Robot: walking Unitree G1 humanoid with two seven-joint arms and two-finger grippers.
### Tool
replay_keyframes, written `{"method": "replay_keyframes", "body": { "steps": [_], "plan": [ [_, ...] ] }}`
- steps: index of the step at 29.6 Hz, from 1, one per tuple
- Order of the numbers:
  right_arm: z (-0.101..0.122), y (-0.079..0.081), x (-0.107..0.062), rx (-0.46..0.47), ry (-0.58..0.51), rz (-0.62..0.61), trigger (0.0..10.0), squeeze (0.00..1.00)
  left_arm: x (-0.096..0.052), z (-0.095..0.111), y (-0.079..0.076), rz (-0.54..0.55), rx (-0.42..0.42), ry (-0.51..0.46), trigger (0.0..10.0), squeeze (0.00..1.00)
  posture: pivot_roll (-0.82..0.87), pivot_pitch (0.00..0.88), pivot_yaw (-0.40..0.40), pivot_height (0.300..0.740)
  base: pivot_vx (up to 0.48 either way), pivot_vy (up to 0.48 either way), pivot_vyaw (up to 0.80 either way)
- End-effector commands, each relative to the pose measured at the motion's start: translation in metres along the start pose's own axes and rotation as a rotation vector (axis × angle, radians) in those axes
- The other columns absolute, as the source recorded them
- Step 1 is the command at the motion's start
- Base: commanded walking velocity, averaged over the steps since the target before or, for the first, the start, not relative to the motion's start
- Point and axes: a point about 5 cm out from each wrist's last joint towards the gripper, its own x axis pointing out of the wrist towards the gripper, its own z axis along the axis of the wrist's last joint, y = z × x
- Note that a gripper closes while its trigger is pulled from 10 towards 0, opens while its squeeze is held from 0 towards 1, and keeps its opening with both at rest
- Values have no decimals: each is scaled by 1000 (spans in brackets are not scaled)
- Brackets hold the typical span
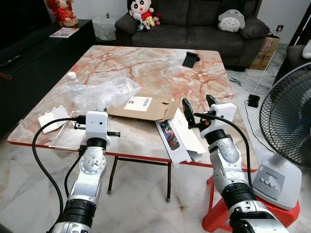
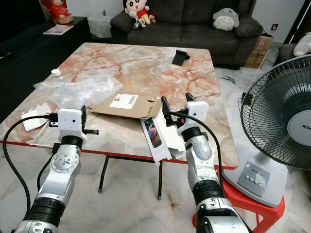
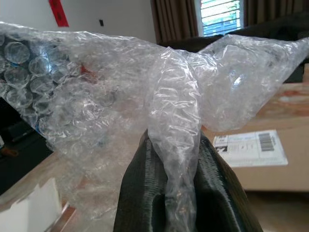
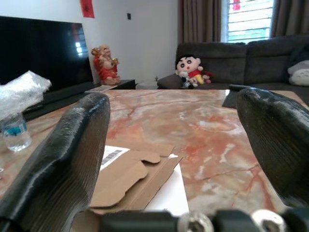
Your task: Picking trash to rubbish bin
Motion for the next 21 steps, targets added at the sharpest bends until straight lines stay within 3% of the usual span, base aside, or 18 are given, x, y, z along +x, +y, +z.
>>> {"method": "replay_keyframes", "body": {
  "steps": [1, 8, 21],
  "plan": [
    [10, 3, 7, 1, -40, 5, 10000, 0, 6, 5, 0, -4, -4, -18, 10000, 0, -2, 0, -1, 740, 0, 0, 0],
    [2, 2, 1, 15, -20, -21, 10000, 0, 5, 4, -7, -44, -7, -18, 10000, 0, -5, 0, 16, 740, 0, 0, 0],
    [10, -1, 11, 14, -36, -32, 10000, 0, 10, 1, -5, -27, -14, -24, 10000, 0, -9, 0, 4, 740, 0, 0, 0]
  ]
}}
